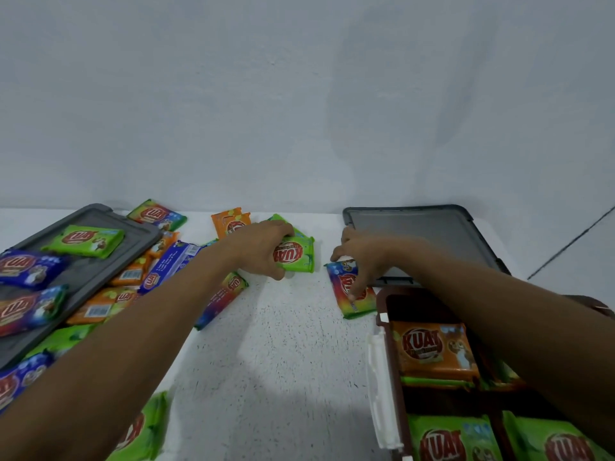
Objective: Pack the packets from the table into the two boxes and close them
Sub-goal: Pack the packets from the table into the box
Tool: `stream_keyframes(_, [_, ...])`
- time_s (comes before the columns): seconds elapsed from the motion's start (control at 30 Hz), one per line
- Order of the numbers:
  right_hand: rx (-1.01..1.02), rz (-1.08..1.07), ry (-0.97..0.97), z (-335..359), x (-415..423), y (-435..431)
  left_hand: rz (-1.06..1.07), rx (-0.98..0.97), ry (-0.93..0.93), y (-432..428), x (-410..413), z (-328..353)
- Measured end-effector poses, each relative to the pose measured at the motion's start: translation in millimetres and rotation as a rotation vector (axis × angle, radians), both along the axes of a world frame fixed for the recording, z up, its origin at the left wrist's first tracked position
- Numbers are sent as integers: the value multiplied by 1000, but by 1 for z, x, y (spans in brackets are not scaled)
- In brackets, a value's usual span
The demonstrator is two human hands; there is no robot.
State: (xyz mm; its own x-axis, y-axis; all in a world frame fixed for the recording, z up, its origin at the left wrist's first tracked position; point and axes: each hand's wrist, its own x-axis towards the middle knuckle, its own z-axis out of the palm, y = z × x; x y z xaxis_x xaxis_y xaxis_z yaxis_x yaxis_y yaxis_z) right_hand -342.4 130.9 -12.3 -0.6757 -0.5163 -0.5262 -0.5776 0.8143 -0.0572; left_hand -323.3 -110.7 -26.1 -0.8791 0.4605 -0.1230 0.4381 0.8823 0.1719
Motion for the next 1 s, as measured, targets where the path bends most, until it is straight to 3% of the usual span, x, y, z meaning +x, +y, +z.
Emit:
stream_keyframes(0.23, [28,69,-23,-16,-3,-8,47,41,-16,-14,4,-3])
stream_keyframes(0.43, [-359,-61,-101,-14,-9,-10,85,89,-42,-20,7,1])
stream_keyframes(0.5, [-263,-58,-195,-7,-3,-11,94,102,-42,-21,9,1])
stream_keyframes(0.6, [67,161,-66,-4,9,-17,103,99,-43,-22,12,0])
stream_keyframes(0.67, [143,228,-8,-3,12,-23,104,86,-46,-23,13,-2])
stream_keyframes(0.83, [181,217,-1,-1,13,-28,117,62,-50,-25,16,-5])
stream_keyframes(1.0, [13,79,136,-7,9,-20,149,62,-62,-25,19,-3])
